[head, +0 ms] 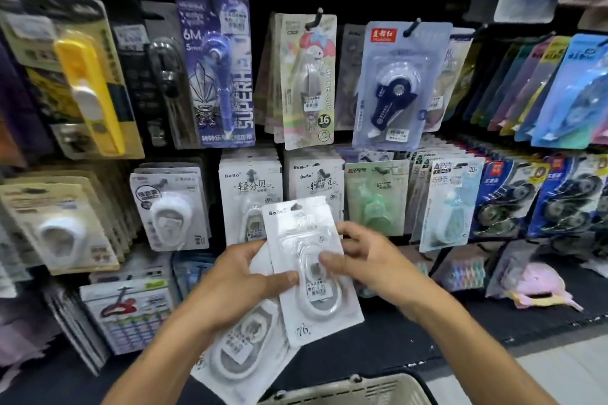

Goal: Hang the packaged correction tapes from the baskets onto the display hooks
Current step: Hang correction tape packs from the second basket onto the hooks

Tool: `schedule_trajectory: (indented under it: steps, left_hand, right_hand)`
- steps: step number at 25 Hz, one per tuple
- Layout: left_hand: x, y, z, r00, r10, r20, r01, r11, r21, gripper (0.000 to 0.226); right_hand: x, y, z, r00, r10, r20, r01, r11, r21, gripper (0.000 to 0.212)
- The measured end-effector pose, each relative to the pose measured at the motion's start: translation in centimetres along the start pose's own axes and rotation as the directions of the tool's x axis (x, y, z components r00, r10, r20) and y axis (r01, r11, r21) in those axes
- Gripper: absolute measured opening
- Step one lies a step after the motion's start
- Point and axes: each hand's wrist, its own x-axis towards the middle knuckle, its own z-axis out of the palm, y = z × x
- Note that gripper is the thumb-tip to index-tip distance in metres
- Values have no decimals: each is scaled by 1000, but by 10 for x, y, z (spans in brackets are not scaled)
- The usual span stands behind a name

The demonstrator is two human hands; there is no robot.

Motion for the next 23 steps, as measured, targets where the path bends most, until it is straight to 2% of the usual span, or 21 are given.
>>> schedule_trajectory:
  steps: [1, 3, 5, 8, 10, 12, 15, 20, 23]
  left_hand:
    - [1, 0, 1, 1000, 6, -7, -6, 1000, -27, 33]
    - [2, 1, 1, 1000, 3, -4, -4, 997, -77, 29]
    - [2, 4, -1, 1000, 0, -7, -1, 992, -128, 19]
    - [0, 9, -8, 998, 22, -61, -31, 990, -136, 14]
    - [-2, 11, -18, 992, 26, -122, -46, 986, -158, 17]
    - [-4, 11, -29, 981, 38, -188, -72, 981, -178, 17]
    - [-7, 13, -38, 971, 52, -233, -112, 961, -251, 19]
    - [-8, 14, -37, 956, 66, -287, -183, 896, -404, 26]
    - [-8, 11, -35, 950, 80, -303, -205, 890, -407, 26]
  right_hand:
    - [-4, 9, 11, 999, -10, 43, 8, 999, 45, 52]
    - [-4, 18, 19, 991, -72, -111, 88, 985, 148, 70]
    - [1, 15, 18, 969, -128, -211, 178, 955, 236, 75]
    - [5, 7, 19, 939, -198, -283, 270, 932, 242, 56]
    - [6, 6, 17, 894, -169, -415, 282, 932, 229, 44]
    - [7, 11, 12, 858, -100, -504, 222, 957, 188, 37]
    - [6, 13, 8, 863, -67, -500, 138, 985, 107, 34]
    - [8, 7, 16, 809, -119, -576, 166, 986, 29, 29]
    - [8, 6, 27, 790, -140, -596, 208, 977, 45, 25]
